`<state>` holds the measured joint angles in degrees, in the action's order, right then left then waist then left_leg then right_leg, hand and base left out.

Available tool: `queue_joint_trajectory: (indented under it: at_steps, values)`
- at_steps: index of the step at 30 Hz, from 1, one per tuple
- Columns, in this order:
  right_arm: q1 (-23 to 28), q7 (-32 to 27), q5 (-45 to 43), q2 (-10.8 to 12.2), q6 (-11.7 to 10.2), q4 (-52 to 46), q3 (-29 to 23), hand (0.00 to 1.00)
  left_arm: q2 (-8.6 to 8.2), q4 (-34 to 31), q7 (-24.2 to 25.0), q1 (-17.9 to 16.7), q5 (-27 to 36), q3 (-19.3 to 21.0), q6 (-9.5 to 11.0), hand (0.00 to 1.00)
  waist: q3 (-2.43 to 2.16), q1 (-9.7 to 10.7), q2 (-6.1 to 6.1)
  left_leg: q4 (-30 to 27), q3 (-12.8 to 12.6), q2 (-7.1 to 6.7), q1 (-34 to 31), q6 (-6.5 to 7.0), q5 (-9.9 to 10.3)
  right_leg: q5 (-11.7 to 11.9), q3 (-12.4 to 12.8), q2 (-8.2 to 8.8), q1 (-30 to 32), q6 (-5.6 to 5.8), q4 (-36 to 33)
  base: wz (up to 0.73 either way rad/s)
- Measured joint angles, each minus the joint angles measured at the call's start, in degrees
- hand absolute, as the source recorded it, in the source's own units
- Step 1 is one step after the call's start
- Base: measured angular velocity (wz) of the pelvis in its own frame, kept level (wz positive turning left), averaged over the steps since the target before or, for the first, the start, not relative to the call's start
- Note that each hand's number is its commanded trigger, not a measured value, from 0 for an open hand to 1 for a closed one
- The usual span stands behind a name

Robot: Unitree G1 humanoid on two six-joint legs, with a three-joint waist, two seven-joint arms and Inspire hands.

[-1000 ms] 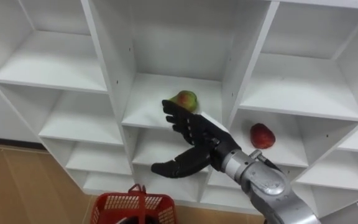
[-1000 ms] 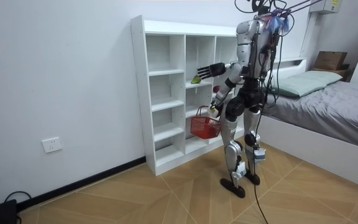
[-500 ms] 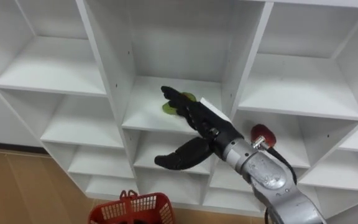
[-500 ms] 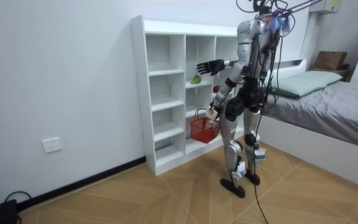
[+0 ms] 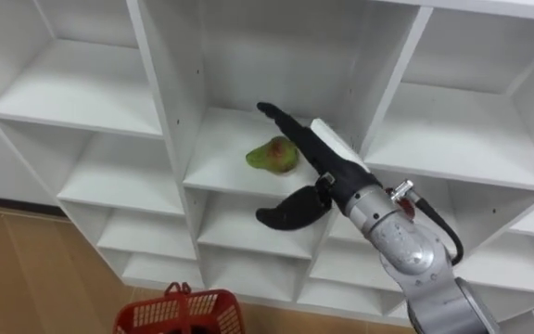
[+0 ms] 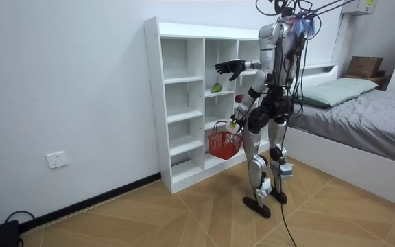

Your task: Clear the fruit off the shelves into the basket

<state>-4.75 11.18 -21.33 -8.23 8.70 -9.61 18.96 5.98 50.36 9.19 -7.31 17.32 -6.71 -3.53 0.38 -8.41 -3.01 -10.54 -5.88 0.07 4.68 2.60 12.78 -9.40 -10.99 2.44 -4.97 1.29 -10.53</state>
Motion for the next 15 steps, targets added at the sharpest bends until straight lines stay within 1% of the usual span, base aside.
queue_joint_trajectory:
  at_steps: [2, 5, 9, 11, 15]
  values:
    - [0.00, -0.05, -0.90, 0.02, 0.00, -0.04, -0.02, 0.00, -0.04, 0.26, 0.00, 0.00, 0.00, 0.07, 0.40, 1.00, -0.03, -0.01, -0.09, -0.02, 0.01, -0.03, 0.10, 0.00, 0.00, 0.00, 0.06, 0.03, -0.02, 0.00, 0.00, 0.00]
    - [0.00, -0.53, -4.44, 0.01, 0.00, -0.04, -0.13, 0.00, -0.14, 0.30, 0.00, -0.18, -0.04, 0.88, 0.83, 1.00, 0.07, -0.10, -0.19, -0.11, 0.05, -0.05, -0.02, 0.00, 0.00, 0.00, 0.10, 0.05, 0.03, 0.00, 0.04, 0.00]
    - [-0.03, -0.63, -8.83, -0.03, 0.04, -0.04, -0.60, 0.00, -0.76, 0.28, 0.00, -0.50, -0.04, 1.70, 1.05, 1.00, 0.10, -0.12, -0.22, 0.37, 0.15, -0.02, -0.19, -0.02, -0.01, 0.00, -0.10, -0.05, 0.03, 0.00, 0.03, 0.00]
    - [-0.06, -0.67, -9.74, -0.04, 0.07, -0.04, -0.71, 0.00, -0.80, 0.28, 0.00, -0.57, -0.02, 1.69, 1.06, 1.00, 0.07, -0.13, -0.28, 0.71, 0.16, -0.03, -0.07, -0.12, -0.13, 0.00, -0.03, -0.09, 0.04, 0.00, 0.00, 0.00]
    - [-0.43, -1.95, -9.96, -0.34, 0.09, 0.04, -0.58, 0.00, -0.51, 0.29, 0.01, -0.60, -0.01, 1.30, 1.44, 1.00, 0.22, -0.27, -0.66, 0.87, 0.25, -0.02, -0.06, -0.19, -0.27, 0.00, -0.23, -0.15, 0.09, 0.00, 0.00, 0.00]
